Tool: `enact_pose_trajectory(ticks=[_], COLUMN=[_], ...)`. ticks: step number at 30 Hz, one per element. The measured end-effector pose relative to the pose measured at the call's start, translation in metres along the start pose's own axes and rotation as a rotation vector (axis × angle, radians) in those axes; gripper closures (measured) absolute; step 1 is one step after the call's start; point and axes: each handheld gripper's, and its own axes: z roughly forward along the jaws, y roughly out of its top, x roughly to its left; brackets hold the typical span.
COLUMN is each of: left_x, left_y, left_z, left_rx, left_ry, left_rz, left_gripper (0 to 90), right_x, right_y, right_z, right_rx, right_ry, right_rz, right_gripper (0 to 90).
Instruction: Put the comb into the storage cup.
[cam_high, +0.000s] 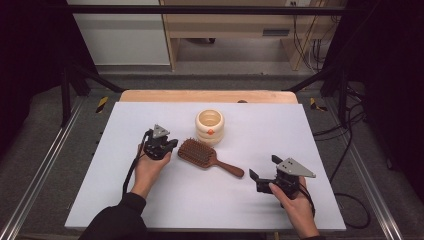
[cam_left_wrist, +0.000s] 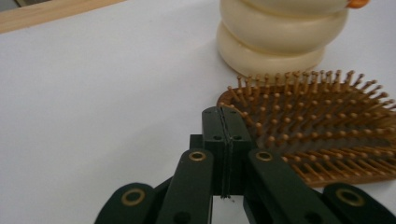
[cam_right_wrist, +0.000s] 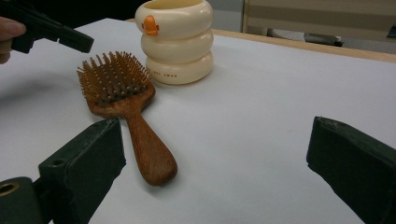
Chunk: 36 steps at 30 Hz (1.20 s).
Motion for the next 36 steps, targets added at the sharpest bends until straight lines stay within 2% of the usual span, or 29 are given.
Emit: enact_pose_trajectory(ticks=[5,8,13,22,28,36], left_x=[0.006,0.010,0.009,0.007,0.005,0.003], left_y=[0.000,-0.002,-0.003,-0.004,-0.004,-0.002], left_z=[0.016,0.022,0.029,0.033,0.034,0.033], left_rx=[0.038,0.049,0.067,0.083,0.089,0.086], left_ry=[0.004,0.002,-0.005,-0.019,-0.012,-0.018], left_rz=[-0.003,-0.017,-0.008,0.007,0.024,0.037], left_gripper=[89.9,89.9,89.9,89.9,90.0,90.0], right_x=[0.001,0.001,0.001,0.000,0.000,0.001], right_y=[0.000,0.000,0.000,0.000,0.001,0.000], right_z=[0.001,0.001,0.001,0.000,-0.002,-0.002], right_rx=[0.007,0.009,0.012,0.012,0.009,0.025], right_ry=[0.007,0.012,0.018,0.018,0.015,0.036], right_rz=[-0.006,-0.009,-0.009,-0.005,-0.008,-0.017], right_gripper=[4.6,4.6,4.6,4.6,4.6,4.4])
